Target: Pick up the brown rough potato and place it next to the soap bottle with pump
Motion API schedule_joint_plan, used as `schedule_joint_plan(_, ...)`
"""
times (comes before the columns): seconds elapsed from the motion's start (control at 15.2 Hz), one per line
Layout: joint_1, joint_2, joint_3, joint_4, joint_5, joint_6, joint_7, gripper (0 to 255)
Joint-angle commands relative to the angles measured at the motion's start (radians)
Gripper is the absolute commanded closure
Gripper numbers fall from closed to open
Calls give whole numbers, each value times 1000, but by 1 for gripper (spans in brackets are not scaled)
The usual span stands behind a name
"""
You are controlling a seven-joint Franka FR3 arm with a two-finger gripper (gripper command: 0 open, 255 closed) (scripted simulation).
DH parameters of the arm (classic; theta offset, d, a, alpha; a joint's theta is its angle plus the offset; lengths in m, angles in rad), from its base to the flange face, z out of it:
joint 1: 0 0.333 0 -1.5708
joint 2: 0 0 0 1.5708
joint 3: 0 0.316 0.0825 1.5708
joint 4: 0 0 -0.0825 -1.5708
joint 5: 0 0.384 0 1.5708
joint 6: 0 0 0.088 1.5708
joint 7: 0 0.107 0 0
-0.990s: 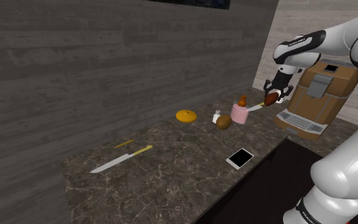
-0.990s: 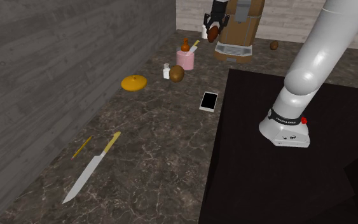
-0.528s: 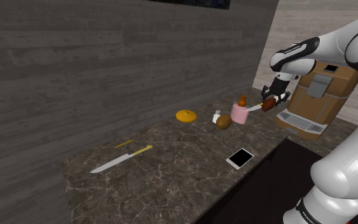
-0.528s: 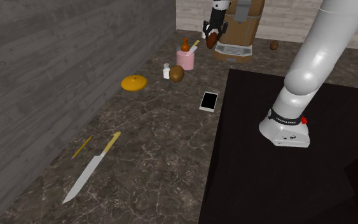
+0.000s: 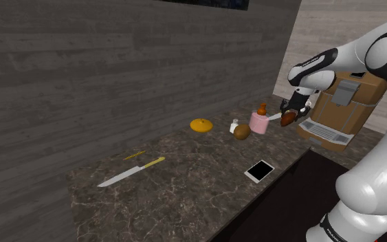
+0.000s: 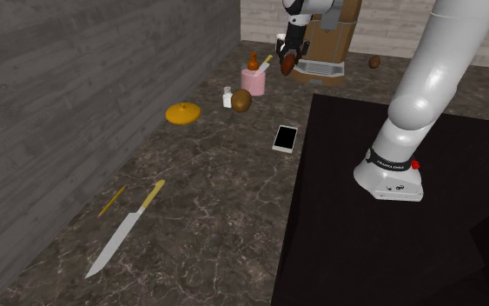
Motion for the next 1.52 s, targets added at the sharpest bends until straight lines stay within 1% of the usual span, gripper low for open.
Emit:
schedule_joint_plan(0.0,-2,18,1,-7,10,24,-9,255)
schedule_joint_plan(0.73,-10,110,14,-53,68,154,-57,255)
schedule_joint_plan(1.45,-30,222,44,-71,141,276,-115,255)
